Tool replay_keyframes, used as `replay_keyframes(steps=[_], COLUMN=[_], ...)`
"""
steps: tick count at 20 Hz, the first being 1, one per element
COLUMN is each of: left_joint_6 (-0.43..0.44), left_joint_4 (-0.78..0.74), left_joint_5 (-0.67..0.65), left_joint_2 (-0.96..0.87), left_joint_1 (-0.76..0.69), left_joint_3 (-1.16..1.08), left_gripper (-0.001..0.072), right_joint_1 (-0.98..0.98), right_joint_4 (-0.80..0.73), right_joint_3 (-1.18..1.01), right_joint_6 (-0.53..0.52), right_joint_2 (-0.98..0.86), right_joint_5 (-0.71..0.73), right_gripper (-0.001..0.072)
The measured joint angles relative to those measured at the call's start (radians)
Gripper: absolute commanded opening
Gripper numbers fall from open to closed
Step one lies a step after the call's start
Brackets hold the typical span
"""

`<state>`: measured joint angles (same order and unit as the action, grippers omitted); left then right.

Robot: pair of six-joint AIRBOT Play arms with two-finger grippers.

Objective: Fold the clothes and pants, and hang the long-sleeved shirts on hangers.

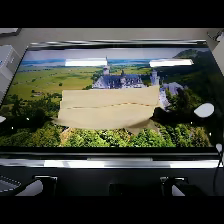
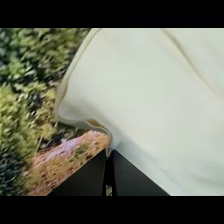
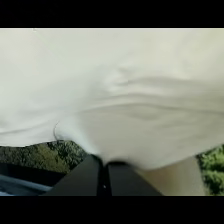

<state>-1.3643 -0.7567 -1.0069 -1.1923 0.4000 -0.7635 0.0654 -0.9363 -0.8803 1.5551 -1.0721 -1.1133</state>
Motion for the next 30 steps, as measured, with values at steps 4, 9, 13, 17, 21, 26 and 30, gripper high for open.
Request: replay_keyframes(steps=[4,9,13,17,21,26,30], left_joint_6=[-0.017,-0.049,-0.056,-0.075,-0.093,-0.106,-0.110], left_joint_4=[0.002,-0.029,-0.064,-0.113,-0.143,-0.160,-0.166], left_joint_5=[0.021,0.041,0.053,0.082,0.124,0.137,0.090], left_joint_2=[-0.117,-0.307,-0.432,-0.533,-0.606,-0.666,-0.648], left_joint_1=[-0.068,-0.127,-0.177,-0.221,-0.238,-0.241,-0.216], left_joint_3=[-0.215,-0.467,-0.635,-0.735,-0.766,-0.780,-0.845], left_gripper=[0.0014,0.0014,0.0014,0.0013,0.0048,0.0542,0.0613], right_joint_1=[-0.027,-0.046,-0.049,-0.050,-0.050,-0.048,0.005], right_joint_4=[-0.040,-0.106,-0.142,-0.160,-0.168,-0.189,-0.216], right_joint_3=[-0.219,-0.484,-0.634,-0.700,-0.718,-0.723,-0.724], right_joint_6=[0.003,0.063,0.100,0.142,0.160,0.189,0.211], right_joint_2=[-0.184,-0.405,-0.530,-0.619,-0.699,-0.760,-0.708], right_joint_5=[0.019,0.063,0.086,0.131,0.175,0.203,0.154], right_gripper=[0.0029,0.0029,0.0029,0.0030,0.0034,0.0491,0.0701])
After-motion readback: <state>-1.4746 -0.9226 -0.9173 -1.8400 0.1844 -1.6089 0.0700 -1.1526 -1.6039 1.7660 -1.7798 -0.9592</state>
